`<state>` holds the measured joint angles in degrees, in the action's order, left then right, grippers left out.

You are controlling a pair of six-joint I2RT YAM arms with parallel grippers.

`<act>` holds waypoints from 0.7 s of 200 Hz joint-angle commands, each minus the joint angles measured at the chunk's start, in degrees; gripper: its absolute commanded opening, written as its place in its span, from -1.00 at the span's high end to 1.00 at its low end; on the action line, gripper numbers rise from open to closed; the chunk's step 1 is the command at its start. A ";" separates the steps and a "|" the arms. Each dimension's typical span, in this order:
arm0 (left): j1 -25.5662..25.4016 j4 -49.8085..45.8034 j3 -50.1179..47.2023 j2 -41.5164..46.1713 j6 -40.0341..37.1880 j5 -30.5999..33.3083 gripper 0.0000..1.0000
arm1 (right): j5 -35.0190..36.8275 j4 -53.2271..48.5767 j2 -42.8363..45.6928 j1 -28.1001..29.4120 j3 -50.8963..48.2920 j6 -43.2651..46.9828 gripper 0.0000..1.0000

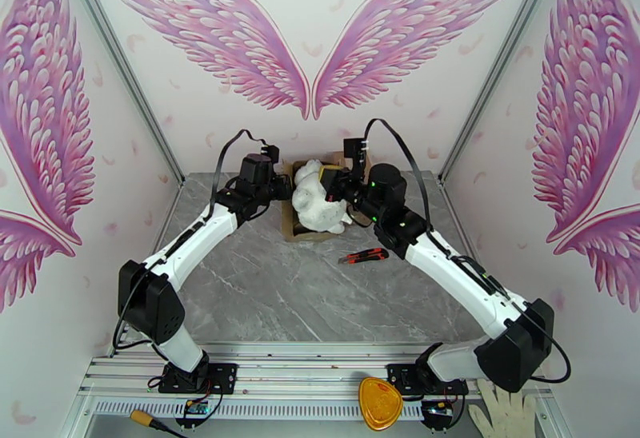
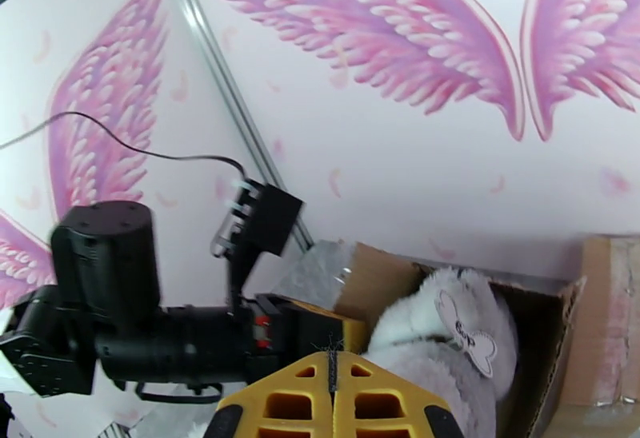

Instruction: Unpack the express box

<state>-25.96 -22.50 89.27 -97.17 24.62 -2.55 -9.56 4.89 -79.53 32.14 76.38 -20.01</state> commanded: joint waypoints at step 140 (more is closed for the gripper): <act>2.14 -2.98 2.92 -0.13 0.70 -4.89 1.00 | -0.41 -28.21 -13.64 0.90 13.81 3.00 -0.39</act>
<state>-23.38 -26.24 90.48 -98.50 26.00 -5.82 -10.70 -12.56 -90.85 32.12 84.97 -19.09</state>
